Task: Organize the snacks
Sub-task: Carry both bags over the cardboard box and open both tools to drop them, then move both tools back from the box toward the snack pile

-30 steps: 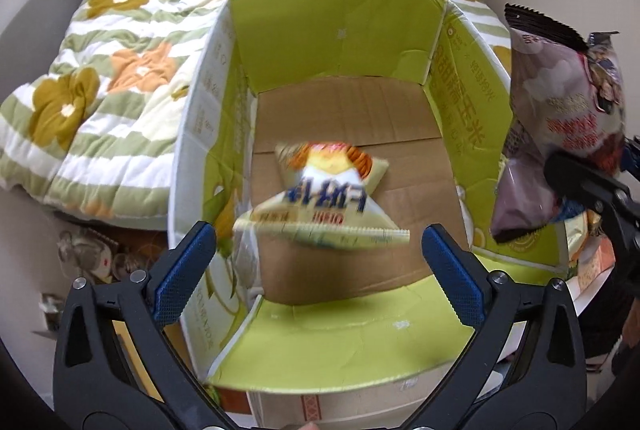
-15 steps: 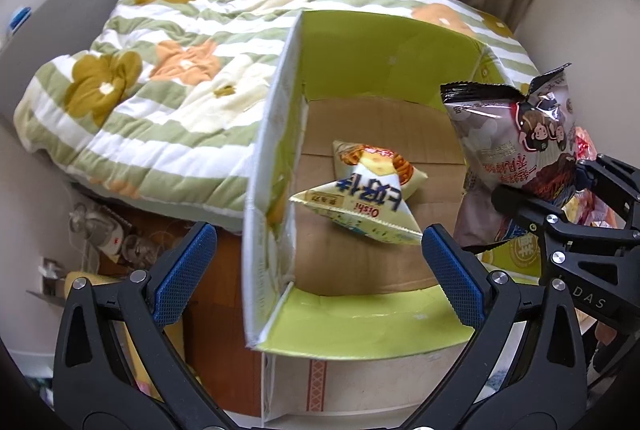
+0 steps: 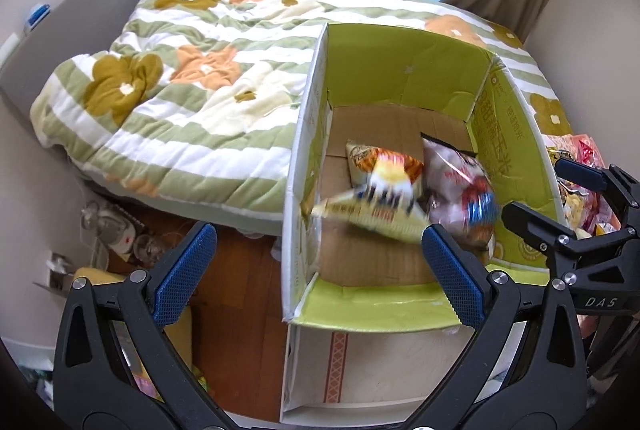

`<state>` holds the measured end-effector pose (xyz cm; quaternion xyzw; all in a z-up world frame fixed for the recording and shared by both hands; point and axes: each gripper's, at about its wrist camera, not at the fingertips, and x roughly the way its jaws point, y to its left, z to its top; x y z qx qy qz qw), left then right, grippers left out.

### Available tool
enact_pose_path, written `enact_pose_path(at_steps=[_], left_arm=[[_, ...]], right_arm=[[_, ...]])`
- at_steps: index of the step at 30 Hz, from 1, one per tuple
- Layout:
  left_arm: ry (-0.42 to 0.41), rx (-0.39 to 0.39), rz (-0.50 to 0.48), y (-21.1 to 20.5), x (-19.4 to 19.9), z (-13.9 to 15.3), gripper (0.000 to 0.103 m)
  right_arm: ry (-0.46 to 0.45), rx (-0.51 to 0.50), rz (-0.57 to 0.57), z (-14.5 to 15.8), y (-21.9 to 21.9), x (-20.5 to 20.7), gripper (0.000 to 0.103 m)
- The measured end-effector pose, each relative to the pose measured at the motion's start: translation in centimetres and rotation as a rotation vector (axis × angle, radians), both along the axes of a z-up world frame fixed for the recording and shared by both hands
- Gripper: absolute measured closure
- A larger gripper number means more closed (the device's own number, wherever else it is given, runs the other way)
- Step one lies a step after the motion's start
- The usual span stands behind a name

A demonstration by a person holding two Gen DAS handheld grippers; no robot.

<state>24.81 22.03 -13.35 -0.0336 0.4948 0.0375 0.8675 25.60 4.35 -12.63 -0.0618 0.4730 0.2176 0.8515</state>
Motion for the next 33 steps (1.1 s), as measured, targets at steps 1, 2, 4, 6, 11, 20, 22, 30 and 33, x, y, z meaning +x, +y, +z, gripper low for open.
enact_pose_path(at_steps=[1, 2, 4, 6, 11, 20, 22, 30, 33], left_arm=[[-0.002, 0.003, -0.003, 0.0, -0.2, 0.1, 0.001], [-0.005, 0.005, -0.007, -0.1, -0.4, 0.2, 0.001], [-0.013, 0.01, -0.016, -0.1, -0.6, 0.5, 0.001], [-0.021, 0.016, -0.027, -0.4, -0.9, 0.9, 0.001], [-0.049, 0.018, -0.055, -0.7, -1.8, 1.9, 0.001], [-0.118, -0.092, -0.108, -1.5, -4.0, 3.4, 0.001], [-0.126, -0.103, -0.149, -2.5, -4.1, 3.7, 0.001], [-0.16, -0.133, -0.284, -8.3, -4.9, 4.8, 0.001], [-0.155, -0.129, -0.321, -11.3, -5.4, 4.9, 0.001]], right_arm=[[0.003, 0.005, -0.007, 0.1, -0.1, -0.2, 0.002], [-0.001, 0.001, -0.013, 0.2, -0.1, -0.3, 0.002], [-0.023, -0.01, -0.021, 0.6, -0.1, -0.6, 0.002], [-0.037, -0.016, -0.027, 1.1, -0.1, -1.0, 0.002], [-0.058, 0.009, -0.061, 2.2, -1.1, -2.2, 0.002], [-0.102, 0.028, -0.123, 4.5, -2.6, -6.2, 0.002], [-0.107, 0.038, -0.147, 4.8, -3.2, -7.3, 0.002], [-0.172, 0.021, -0.319, 6.3, -8.7, -11.1, 0.002], [-0.186, 0.021, -0.378, 6.7, -11.9, -11.9, 0.002]])
